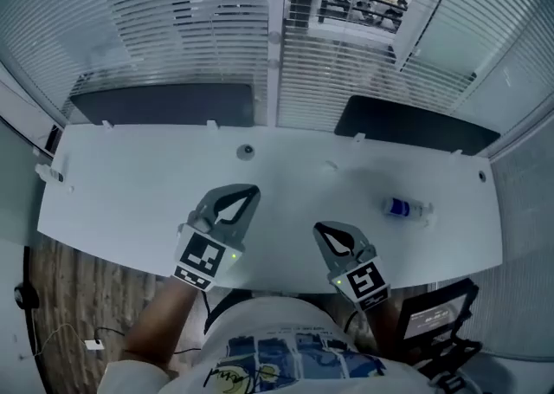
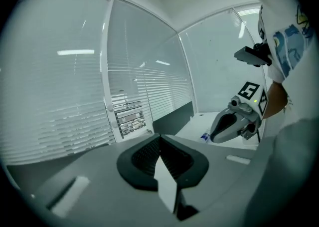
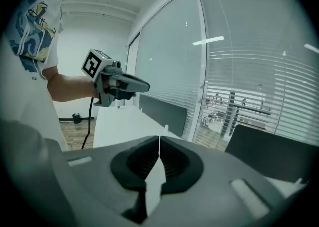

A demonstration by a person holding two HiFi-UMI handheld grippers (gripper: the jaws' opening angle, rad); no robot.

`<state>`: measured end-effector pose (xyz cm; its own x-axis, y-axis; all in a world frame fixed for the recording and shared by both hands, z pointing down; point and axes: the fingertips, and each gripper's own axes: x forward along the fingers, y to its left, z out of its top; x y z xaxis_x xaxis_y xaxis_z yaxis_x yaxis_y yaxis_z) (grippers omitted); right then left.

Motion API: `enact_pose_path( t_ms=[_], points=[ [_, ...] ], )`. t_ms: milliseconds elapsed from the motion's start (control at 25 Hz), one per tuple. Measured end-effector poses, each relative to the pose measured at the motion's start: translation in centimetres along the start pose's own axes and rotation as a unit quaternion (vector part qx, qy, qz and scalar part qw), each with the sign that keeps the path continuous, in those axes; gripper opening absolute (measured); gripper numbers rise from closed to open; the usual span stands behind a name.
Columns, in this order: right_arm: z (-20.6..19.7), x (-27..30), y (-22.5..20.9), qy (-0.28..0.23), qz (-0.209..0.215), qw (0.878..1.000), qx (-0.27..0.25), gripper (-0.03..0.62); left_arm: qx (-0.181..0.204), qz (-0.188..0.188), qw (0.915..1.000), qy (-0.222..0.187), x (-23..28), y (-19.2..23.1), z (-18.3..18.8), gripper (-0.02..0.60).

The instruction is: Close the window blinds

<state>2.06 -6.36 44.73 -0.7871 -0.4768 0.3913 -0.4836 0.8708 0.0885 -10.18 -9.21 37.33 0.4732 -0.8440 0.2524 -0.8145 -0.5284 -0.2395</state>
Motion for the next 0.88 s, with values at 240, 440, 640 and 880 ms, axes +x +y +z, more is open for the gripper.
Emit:
enact_pose_path(
  t_ms=[240,440,640,880],
  points=[
    [0.0,0.8,-0.2,0.012,-0.045,0.999,0.017,0.006,0.099,0.037,0.9943,0.013,4.4,8.5,1.5,0.048],
    [-1.3,0.3,-1.4,0.027,-0.079,0.996,0.039,0.006,0.163,0.06,0.9842,0.035,9.5,14.0,2.3,0.06],
    [-2.9,-0.6,-2.7,0.04,-0.111,0.991,0.061,0.006,0.229,0.062,0.9704,0.044,15.0,16.8,3.5,0.066],
    [-3.9,-1.8,-3.2,0.052,-0.142,0.985,0.078,0.006,0.3,0.078,0.949,0.055,19.9,19.1,4.6,0.087]
  ],
)
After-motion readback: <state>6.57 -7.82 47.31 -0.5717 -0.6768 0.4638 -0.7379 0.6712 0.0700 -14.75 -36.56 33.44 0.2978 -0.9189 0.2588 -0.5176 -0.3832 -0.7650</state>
